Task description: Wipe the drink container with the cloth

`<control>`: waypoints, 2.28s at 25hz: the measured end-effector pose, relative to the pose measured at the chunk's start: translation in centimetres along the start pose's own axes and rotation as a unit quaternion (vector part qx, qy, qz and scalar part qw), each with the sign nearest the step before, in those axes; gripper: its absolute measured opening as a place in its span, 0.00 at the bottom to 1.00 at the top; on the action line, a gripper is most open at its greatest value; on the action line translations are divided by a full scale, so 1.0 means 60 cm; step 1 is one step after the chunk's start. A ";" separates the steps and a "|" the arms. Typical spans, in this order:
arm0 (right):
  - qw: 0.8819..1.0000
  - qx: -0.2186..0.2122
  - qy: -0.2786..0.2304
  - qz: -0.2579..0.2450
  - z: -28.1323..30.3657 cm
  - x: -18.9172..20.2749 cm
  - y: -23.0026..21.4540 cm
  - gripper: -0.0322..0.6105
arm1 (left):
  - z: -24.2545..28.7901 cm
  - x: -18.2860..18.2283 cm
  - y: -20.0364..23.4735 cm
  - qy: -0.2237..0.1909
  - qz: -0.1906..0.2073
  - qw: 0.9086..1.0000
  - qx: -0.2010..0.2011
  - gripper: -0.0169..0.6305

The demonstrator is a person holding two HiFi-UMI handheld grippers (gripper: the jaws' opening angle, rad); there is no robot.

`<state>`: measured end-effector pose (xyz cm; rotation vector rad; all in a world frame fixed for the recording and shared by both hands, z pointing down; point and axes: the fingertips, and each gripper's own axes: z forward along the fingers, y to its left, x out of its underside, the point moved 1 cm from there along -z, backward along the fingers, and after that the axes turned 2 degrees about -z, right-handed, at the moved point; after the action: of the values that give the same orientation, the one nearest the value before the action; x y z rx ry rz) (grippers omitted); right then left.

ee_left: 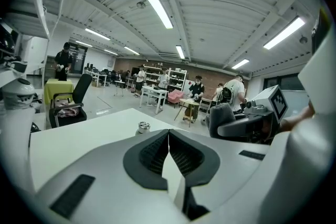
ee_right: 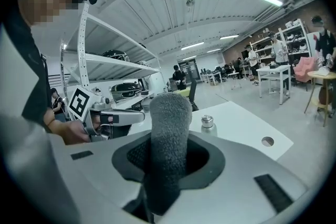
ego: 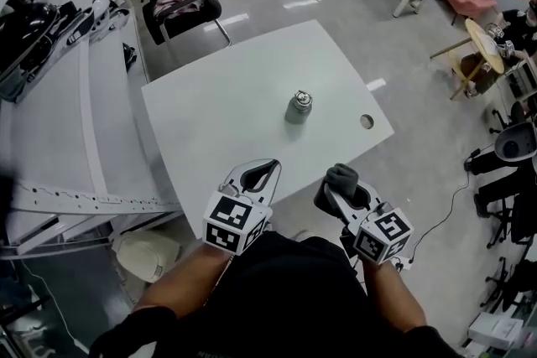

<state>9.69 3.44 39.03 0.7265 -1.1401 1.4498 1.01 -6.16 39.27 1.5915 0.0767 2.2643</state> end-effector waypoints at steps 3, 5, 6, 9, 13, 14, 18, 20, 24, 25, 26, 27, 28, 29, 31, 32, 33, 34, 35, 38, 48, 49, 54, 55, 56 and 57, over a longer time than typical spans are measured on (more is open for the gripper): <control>1.000 -0.004 0.004 -0.005 0.012 -0.003 -0.002 0.23 | 0.000 0.007 0.012 0.003 -0.005 1.000 -0.005 0.05; 1.000 -0.006 0.007 -0.009 0.017 -0.008 -0.007 0.23 | 0.002 0.007 0.016 0.002 -0.009 1.000 -0.010 0.05; 1.000 -0.007 0.008 -0.011 0.019 -0.011 -0.011 0.23 | 0.004 0.005 0.018 0.000 -0.010 1.000 -0.013 0.05; 1.000 -0.018 0.008 -0.019 0.036 -0.022 -0.022 0.23 | 0.005 -0.002 0.027 -0.004 -0.011 1.000 -0.027 0.05; 0.998 -0.043 0.010 -0.046 0.061 -0.045 -0.041 0.23 | 0.017 -0.011 0.040 -0.012 -0.016 0.998 -0.054 0.05; 0.997 -0.050 0.012 -0.054 0.068 -0.049 -0.047 0.23 | 0.021 -0.011 0.044 -0.013 -0.021 0.998 -0.062 0.05; 0.994 -0.083 0.025 -0.068 0.103 -0.063 -0.080 0.23 | 0.043 -0.013 0.061 -0.011 -0.043 0.994 -0.100 0.05; 0.992 -0.100 0.032 -0.075 0.118 -0.068 -0.100 0.23 | 0.059 -0.014 0.067 -0.008 -0.051 0.991 -0.120 0.05; 0.986 -0.136 0.041 -0.089 0.148 -0.082 -0.139 0.23 | 0.092 -0.025 0.080 -0.005 -0.065 0.985 -0.159 0.05; 0.984 -0.146 0.042 -0.092 0.154 -0.086 -0.149 0.23 | 0.100 -0.029 0.081 -0.006 -0.068 0.983 -0.168 0.05; 0.983 -0.155 0.043 -0.094 0.160 -0.090 -0.159 0.23 | 0.107 -0.034 0.081 -0.007 -0.070 0.982 -0.177 0.05; 0.981 -0.163 0.044 -0.097 0.165 -0.094 -0.169 0.23 | 0.115 -0.038 0.082 -0.008 -0.073 0.980 -0.186 0.05; 0.979 -0.171 0.045 -0.099 0.172 -0.097 -0.179 0.23 | 0.122 -0.042 0.083 -0.008 -0.074 0.978 -0.194 0.05; 0.978 -0.177 0.047 -0.101 0.178 -0.099 -0.189 0.23 | 0.130 -0.045 0.084 -0.008 -0.076 0.976 -0.202 0.05; 0.975 -0.188 0.051 -0.105 0.188 -0.102 -0.210 0.23 | 0.144 -0.049 0.084 -0.008 -0.078 0.973 -0.216 0.05; 0.974 -0.192 0.053 -0.109 0.193 -0.104 -0.220 0.23 | 0.150 -0.051 0.084 -0.008 -0.079 0.972 -0.223 0.05; 0.973 -0.196 0.055 -0.113 0.198 -0.106 -0.229 0.23 | 0.155 -0.052 0.084 -0.008 -0.080 0.970 -0.230 0.05; 0.971 -0.200 0.058 -0.118 0.202 -0.108 -0.237 0.23 | 0.160 -0.054 0.083 -0.007 -0.082 0.968 -0.238 0.05; 0.969 -0.206 0.062 -0.123 0.207 -0.110 -0.244 0.23 | 0.163 -0.054 0.083 -0.007 -0.084 0.965 -0.246 0.05; 0.960 -0.225 0.073 -0.149 0.224 -0.113 -0.251 0.23 | 0.166 -0.056 0.085 -0.006 -0.091 0.959 -0.269 0.05; 0.889 -0.233 0.121 -0.376 0.308 -0.100 -0.239 0.23 | 0.163 -0.044 0.084 -0.008 -0.110 0.946 -0.304 0.05; 0.880 -0.230 0.126 -0.395 0.317 -0.097 -0.236 0.23 | 0.161 -0.042 0.085 -0.007 -0.110 0.946 -0.303 0.05; 0.851 -0.217 0.147 -0.456 0.355 -0.093 -0.221 0.23 | 0.142 -0.032 0.093 -0.004 -0.112 0.948 -0.299 0.05; 0.846 -0.212 0.151 -0.465 0.362 -0.093 -0.218 0.23 | 0.139 -0.029 0.095 0.000 -0.111 0.949 -0.295 0.05; 0.841 -0.207 0.155 -0.474 0.368 -0.092 -0.215 0.23 | 0.136 -0.027 0.095 0.003 -0.109 0.951 -0.290 0.05; 0.836 -0.202 0.158 -0.485 0.373 -0.091 -0.212 0.23 | 0.134 -0.025 0.094 0.006 -0.106 0.953 -0.284 0.05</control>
<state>19.71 -20.11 45.13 0.5848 -0.6031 0.4097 7.33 -13.25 42.24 1.1970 -0.3538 1.8952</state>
